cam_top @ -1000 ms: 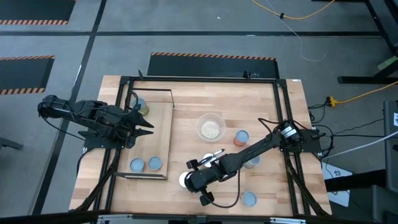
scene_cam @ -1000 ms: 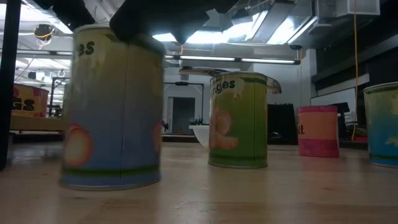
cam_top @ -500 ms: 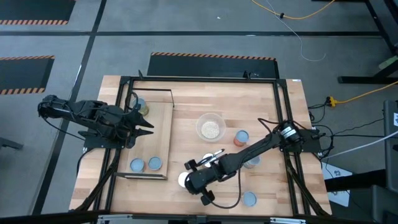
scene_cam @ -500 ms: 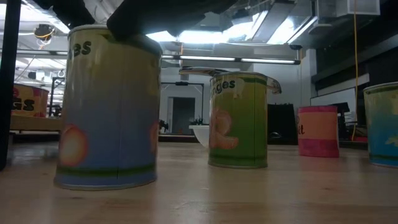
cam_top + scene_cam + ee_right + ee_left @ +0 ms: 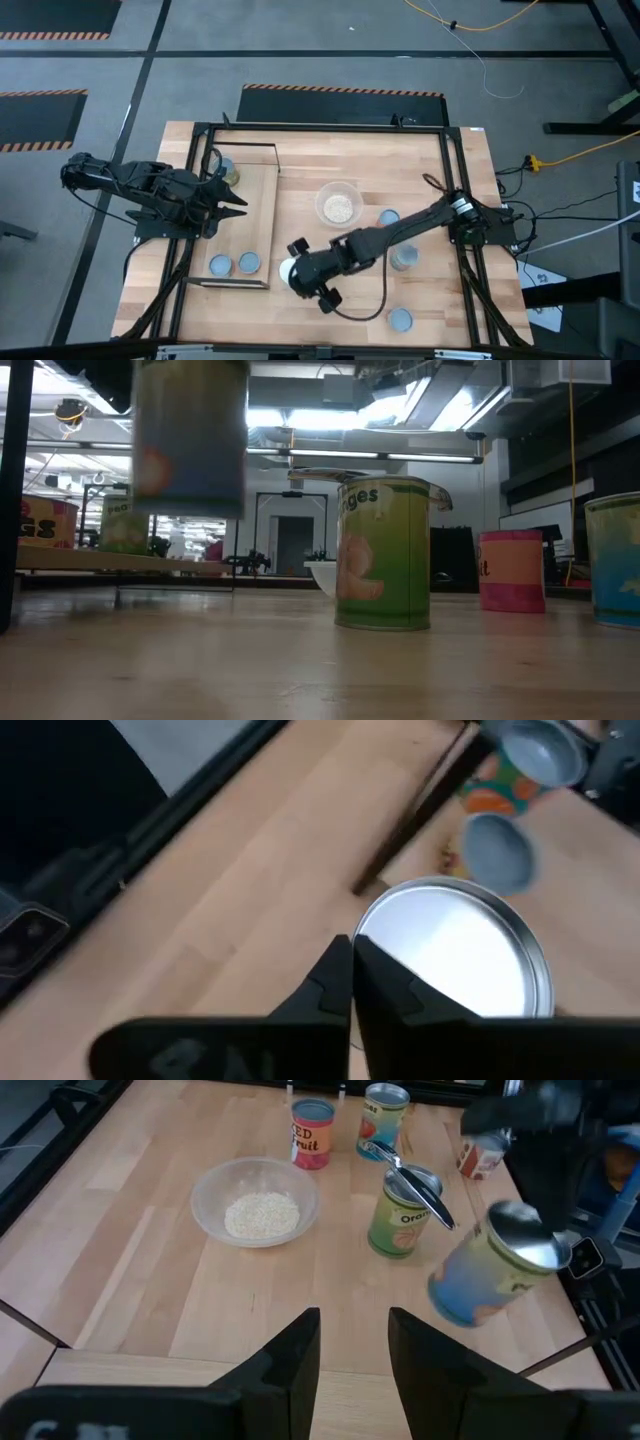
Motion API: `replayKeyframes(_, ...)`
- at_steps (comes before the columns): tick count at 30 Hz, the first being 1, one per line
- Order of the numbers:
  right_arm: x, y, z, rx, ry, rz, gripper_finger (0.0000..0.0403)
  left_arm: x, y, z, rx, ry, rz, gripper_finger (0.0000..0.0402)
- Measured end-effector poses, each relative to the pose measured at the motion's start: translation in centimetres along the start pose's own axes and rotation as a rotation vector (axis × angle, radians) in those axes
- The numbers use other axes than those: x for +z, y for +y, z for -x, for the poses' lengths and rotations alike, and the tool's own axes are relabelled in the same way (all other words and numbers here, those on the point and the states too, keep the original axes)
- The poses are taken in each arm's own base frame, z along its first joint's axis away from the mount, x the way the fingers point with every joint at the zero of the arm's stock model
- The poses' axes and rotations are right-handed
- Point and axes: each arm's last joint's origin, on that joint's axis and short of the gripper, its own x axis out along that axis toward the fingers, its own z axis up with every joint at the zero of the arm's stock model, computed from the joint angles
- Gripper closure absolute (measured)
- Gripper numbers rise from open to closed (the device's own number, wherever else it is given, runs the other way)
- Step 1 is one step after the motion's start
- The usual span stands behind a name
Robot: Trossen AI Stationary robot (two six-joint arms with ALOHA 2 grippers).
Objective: Pick and place cans onto a shelf
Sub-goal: Put the canned peaches on the shelf
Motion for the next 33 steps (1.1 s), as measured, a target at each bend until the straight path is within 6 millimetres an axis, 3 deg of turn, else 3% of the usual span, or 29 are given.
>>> replayKeyframes(4, 0.4, -2.8, 1.8, -0.028, 0.019, 0.079, 0.0397, 0.0, 0.0, 0.0, 0.0, 0.0, 0.0, 0.0288)
replayKeyframes(9, -0.2, -7.7, 3.3, -0.048, -0.01, 0.192, 0.0397, 0.0, 0.0, 0.0, 0.0, 0.0, 0.0, 0.0288)
replayKeyframes(16, -4.1, -15.8, 4.6, 0.004, -0.111, 0.263, 0.0397, 0.0, 0.0, 0.0, 0.0, 0.0, 0.0, 0.0288)
replayKeyframes(21, -6.8, -20.6, 5.9, 0.022, -0.223, 0.268, 0.0397, 0.0, 0.0, 0.0, 0.004, -0.002, 0.0, 0.0288)
replayKeyframes(27, -9.2, -24.5, 6.7, 0.01, -0.344, 0.271, 0.0397, 0.0, 0.0, 0.0, 0.007, -0.002, 0.001, 0.0288)
replayKeyframes(33, -11.0, -26.5, 5.5, -0.021, -0.378, 0.338, 0.0397, 0.1, 0.0, 0.0, 0.005, -0.012, 0.003, 0.0288)
